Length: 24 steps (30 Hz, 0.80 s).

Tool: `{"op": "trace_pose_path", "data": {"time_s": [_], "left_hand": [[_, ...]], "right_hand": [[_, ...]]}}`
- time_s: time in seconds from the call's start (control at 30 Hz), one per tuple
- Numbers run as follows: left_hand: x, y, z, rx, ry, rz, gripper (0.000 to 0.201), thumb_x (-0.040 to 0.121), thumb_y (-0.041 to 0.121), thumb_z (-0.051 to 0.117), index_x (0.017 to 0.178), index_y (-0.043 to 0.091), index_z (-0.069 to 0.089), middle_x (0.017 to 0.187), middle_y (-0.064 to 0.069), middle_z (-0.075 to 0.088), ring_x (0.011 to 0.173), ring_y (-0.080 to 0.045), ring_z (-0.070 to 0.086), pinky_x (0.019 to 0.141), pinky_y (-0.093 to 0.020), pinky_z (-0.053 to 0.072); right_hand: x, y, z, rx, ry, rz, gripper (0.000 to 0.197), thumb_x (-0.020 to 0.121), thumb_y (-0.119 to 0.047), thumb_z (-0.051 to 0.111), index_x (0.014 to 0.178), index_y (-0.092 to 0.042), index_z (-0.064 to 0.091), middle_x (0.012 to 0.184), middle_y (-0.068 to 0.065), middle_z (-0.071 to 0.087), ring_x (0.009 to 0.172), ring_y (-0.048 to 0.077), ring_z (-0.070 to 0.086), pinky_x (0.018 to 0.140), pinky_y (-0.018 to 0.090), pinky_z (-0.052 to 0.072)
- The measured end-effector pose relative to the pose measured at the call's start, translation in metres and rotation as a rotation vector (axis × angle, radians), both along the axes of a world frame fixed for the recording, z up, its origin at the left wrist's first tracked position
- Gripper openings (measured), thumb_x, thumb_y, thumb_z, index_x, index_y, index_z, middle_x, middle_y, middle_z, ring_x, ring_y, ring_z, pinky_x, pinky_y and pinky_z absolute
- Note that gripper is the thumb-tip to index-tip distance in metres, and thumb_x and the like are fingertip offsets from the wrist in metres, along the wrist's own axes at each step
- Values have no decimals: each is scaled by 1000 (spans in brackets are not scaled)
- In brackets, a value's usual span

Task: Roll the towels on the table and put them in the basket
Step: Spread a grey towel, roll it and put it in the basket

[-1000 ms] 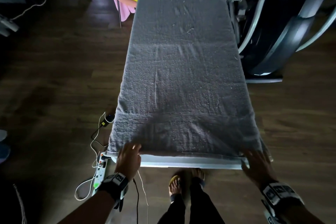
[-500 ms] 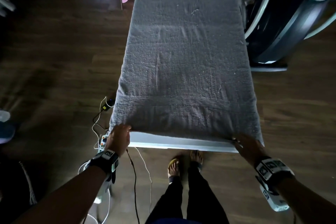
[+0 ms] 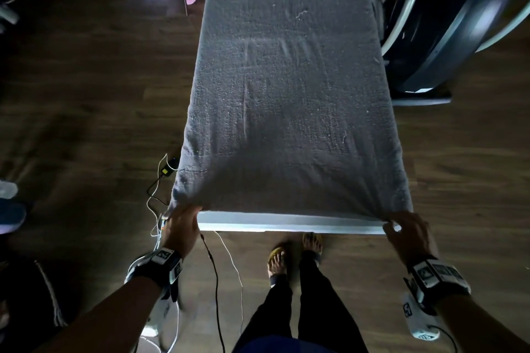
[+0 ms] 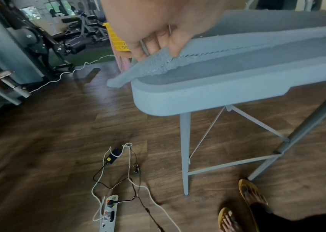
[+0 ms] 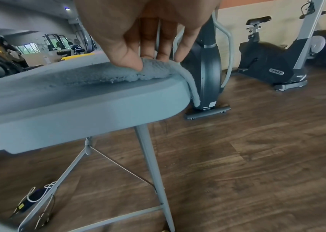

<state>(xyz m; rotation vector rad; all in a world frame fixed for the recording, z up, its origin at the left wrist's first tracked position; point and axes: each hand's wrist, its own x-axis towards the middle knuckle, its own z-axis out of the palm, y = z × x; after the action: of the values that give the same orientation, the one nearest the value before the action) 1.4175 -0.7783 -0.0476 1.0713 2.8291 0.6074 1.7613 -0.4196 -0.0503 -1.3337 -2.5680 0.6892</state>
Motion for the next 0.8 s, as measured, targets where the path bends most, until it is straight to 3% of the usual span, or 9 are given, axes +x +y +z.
{"op": "trace_pose_path", "data": {"time_s": [0.07,0.17,0.3,0.4,0.47,0.57,0.67,0.8], "left_hand": [[4,-3,4,-63,-7,8,20,71,-5,61,84,5,73,79,-21,68,64,-37,66,48,-41,53],[7,-2,11,-127,-9,-9,22,68,-10,66,83,5,71,90,-23,67,76,-40,66,59,-45,56],[5,-2,6,-137,-11,-9,28,63,-15,70,84,3,70,94,-26,65,82,-44,64,67,-50,55],[6,-6,0,-125,-10,-17,31,62,-17,69,86,1,70,94,-26,65,86,-45,63,71,-51,54],[5,-9,-4,-88,3,-19,31,65,-18,65,90,1,70,96,-25,66,89,-43,63,74,-51,54],[5,-14,-8,-39,47,-26,30,73,-8,52,94,2,70,98,-22,66,88,-38,63,75,-46,54],[7,-18,-8,-22,55,-17,30,73,-14,57,96,3,69,99,-21,64,90,-36,62,75,-44,53],[8,-19,-5,-28,69,-2,29,75,-5,48,96,0,69,98,-26,64,89,-40,64,74,-49,55]], "right_hand": [[1,-4,2,70,-32,28,39,71,-37,42,74,-16,75,75,9,71,75,33,65,77,41,46],[2,-4,3,78,-132,15,39,68,-39,38,71,-19,72,71,5,67,77,32,63,77,40,38],[15,1,-5,76,-248,108,32,68,-27,47,89,-18,71,89,8,66,81,35,61,75,46,44],[28,10,-3,10,-235,10,27,71,-1,68,93,-16,70,97,11,65,88,37,59,76,47,47],[30,15,3,-17,-187,-59,20,73,-2,69,89,-14,70,94,13,67,87,36,60,76,45,48],[28,19,7,82,-75,-26,9,74,-5,65,82,-7,69,88,15,66,82,36,60,73,46,48],[29,19,4,103,-42,-12,19,70,9,72,81,-5,68,86,16,66,79,37,61,72,48,49],[29,11,8,144,-20,-57,13,74,4,68,82,-6,69,83,18,66,77,38,61,72,47,47]]}}
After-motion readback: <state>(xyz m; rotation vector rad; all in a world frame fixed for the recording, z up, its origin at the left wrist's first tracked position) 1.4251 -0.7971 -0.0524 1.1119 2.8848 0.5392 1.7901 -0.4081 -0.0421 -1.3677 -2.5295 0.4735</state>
